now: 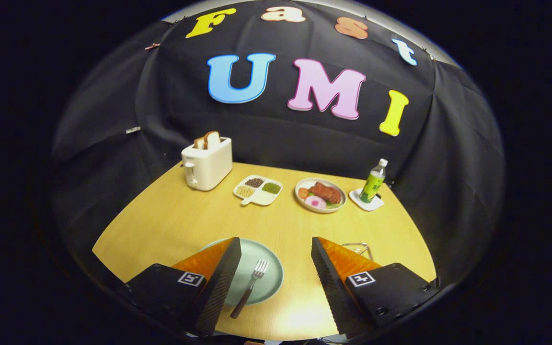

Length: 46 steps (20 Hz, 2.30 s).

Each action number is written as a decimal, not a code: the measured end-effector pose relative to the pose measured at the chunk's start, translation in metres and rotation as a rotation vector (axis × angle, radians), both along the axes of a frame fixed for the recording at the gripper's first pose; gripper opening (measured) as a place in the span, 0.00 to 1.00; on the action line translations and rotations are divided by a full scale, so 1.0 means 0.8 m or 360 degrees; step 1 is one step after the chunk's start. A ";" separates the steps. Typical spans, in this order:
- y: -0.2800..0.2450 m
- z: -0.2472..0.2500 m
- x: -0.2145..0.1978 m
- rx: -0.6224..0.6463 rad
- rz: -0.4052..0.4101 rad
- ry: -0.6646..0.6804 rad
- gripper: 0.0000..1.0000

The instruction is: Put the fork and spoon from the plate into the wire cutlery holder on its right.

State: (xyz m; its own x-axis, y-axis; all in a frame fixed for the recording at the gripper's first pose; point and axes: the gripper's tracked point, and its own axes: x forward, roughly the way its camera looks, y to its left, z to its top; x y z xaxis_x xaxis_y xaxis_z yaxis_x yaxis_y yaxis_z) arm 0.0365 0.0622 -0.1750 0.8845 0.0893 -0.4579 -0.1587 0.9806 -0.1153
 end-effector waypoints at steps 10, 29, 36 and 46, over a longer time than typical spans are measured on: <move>0.011 -0.185 -0.015 0.0024 -0.0089 0.0819 0.90; 0.007 -0.256 -0.010 -0.0046 -0.0172 0.1304 0.32; -0.001 -0.249 -0.008 0.0067 -0.0175 0.1414 0.09; -0.033 -0.135 0.000 0.0188 0.0009 0.1380 0.09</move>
State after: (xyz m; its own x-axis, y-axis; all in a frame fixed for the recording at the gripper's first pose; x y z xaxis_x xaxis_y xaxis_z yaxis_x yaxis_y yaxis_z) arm 0.0366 0.0355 -0.2833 0.2281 0.1818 -0.9565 -0.1482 0.9775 0.1504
